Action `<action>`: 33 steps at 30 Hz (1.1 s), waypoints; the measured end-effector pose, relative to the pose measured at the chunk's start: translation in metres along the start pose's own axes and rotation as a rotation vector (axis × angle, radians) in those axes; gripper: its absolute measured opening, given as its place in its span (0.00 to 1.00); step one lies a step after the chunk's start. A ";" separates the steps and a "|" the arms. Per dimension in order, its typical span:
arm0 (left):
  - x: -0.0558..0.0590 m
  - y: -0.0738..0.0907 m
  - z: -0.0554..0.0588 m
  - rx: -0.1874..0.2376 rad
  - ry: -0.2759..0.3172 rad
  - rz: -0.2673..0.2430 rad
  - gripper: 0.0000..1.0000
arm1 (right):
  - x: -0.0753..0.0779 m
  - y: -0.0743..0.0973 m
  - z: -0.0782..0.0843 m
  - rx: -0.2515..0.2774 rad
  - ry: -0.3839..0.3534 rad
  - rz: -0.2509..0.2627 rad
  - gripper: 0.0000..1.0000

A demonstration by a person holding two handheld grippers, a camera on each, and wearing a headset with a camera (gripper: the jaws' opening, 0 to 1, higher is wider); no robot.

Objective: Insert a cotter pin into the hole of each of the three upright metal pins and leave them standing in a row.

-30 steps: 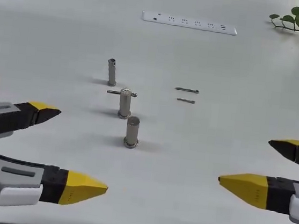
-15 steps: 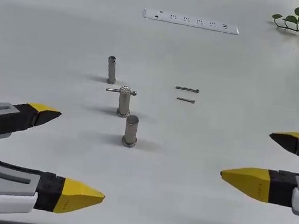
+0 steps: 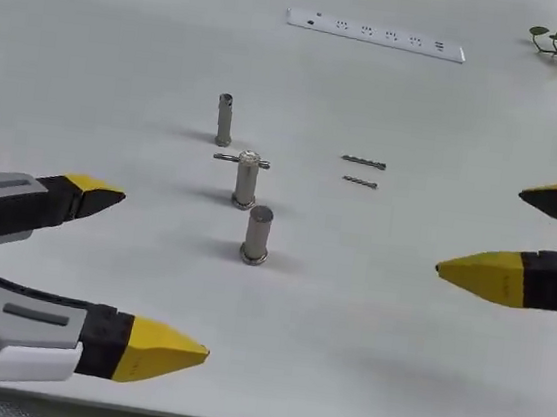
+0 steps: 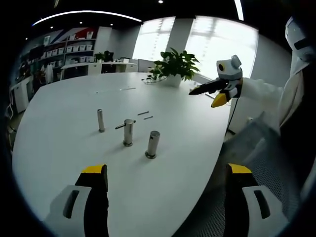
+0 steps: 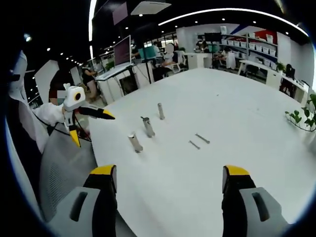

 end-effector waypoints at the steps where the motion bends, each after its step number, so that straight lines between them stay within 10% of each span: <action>1: 0.000 0.001 -0.001 0.005 0.004 0.000 0.99 | 0.003 -0.002 -0.003 -0.002 0.004 0.001 0.86; 33: 0.003 0.003 -0.008 0.050 0.040 -0.012 0.97 | 0.052 -0.072 -0.038 -0.244 0.260 -0.142 0.66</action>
Point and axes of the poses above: the centre of the closed fingertips' face, and the gripper's own axes: y roughly backward along the fingers, x roughly to its right, z roughly out of its underside, the point moved 2 cm from there along y, roughly backward along the fingers, and after that the axes turned 5 degrees about -z, right-handed, at the moved point
